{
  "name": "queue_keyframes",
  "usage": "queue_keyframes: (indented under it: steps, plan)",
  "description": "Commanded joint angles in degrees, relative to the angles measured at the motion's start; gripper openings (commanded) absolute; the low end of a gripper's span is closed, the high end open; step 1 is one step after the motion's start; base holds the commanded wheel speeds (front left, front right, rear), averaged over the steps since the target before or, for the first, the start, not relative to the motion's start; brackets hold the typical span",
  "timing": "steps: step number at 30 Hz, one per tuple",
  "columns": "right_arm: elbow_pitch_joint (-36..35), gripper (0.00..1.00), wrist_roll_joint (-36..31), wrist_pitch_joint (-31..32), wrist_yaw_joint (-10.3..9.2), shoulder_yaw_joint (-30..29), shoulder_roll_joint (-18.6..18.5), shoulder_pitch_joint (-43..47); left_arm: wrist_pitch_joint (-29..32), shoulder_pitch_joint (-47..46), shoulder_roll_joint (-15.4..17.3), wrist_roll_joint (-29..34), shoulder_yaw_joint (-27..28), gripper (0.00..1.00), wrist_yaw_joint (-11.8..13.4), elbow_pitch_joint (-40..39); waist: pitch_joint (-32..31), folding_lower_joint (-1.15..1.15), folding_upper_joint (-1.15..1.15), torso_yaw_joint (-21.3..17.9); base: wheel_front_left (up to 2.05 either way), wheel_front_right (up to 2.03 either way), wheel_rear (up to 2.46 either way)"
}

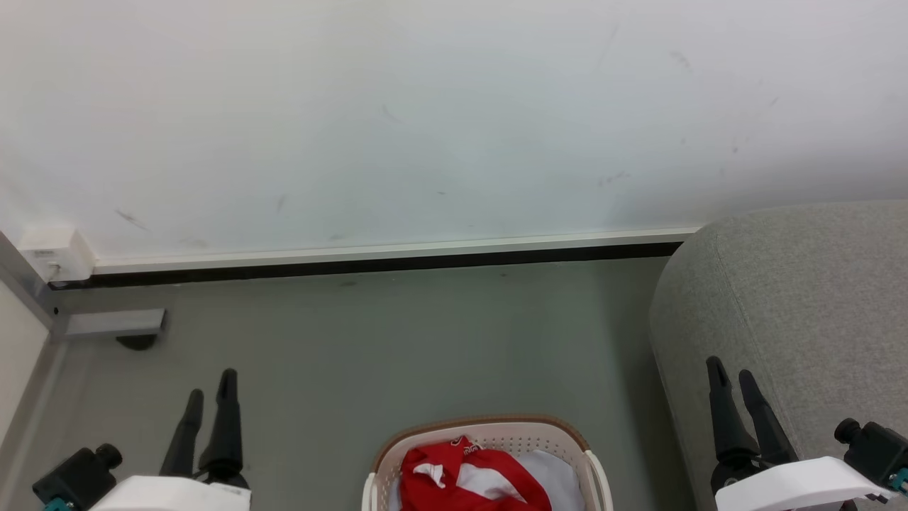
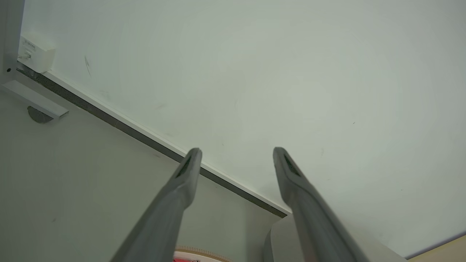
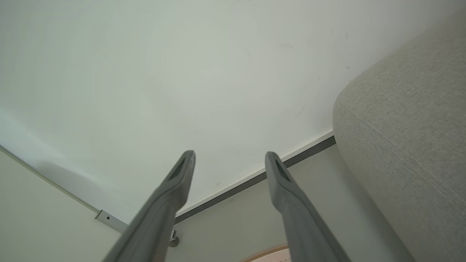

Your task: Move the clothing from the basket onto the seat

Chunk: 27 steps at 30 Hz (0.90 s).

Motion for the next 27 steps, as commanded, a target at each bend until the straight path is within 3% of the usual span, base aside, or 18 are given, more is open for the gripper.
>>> queue_keyframes:
  steps: [1,27]
  plan:
    - [-0.56,1.0,-2.54,-0.53,-0.05,0.18,-0.57,-1.48,-0.6,-0.04,0.58,2.35,0.07,1.0,0.23,-0.86,0.02,0.0,0.0,-0.03,0.0,0.0,0.0]
    - [2.45,1.0,-18.86,-4.52,-0.07,3.9,-0.65,-2.02,-4.56,0.83,1.07,18.26,-0.16,1.0,-0.11,-0.83,-0.1,0.0,0.0,-0.97,0.0,0.0,0.0]
